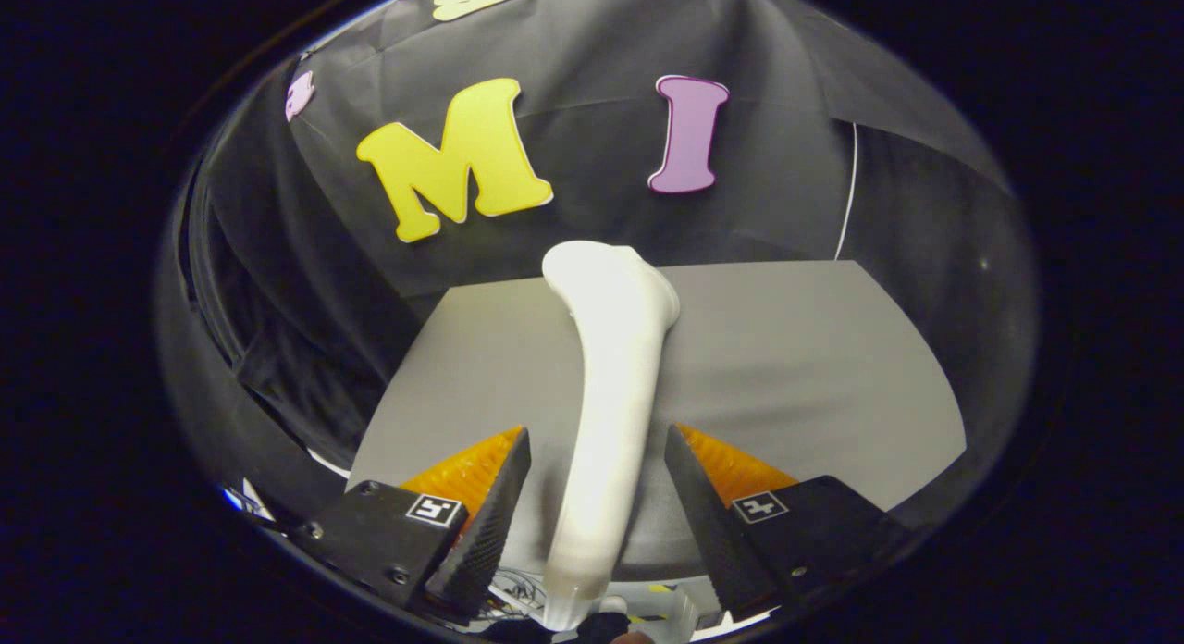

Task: Iron the clothes twice with a garment steamer, once on the left side and once on the right side.

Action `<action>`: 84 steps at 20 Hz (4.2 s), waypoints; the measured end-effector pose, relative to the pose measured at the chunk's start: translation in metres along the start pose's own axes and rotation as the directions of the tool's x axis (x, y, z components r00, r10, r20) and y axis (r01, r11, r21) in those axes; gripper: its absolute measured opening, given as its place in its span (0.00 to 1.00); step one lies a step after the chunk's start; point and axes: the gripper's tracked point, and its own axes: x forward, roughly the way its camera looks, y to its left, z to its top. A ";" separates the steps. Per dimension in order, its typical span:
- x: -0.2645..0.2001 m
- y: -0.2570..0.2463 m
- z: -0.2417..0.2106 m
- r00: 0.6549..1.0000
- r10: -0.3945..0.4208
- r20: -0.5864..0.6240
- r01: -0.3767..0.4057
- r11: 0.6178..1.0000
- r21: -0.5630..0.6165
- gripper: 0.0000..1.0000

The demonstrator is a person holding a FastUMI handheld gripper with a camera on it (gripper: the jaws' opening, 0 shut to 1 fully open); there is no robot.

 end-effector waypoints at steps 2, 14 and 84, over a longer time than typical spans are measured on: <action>0.000 -0.007 -0.009 0.998 -0.039 -0.044 0.040 0.999 0.033 0.86; -0.008 0.005 -0.027 0.994 -0.086 -0.062 0.094 0.985 0.147 0.37; -0.202 0.365 0.086 0.467 -0.088 0.880 0.284 0.957 -0.055 0.30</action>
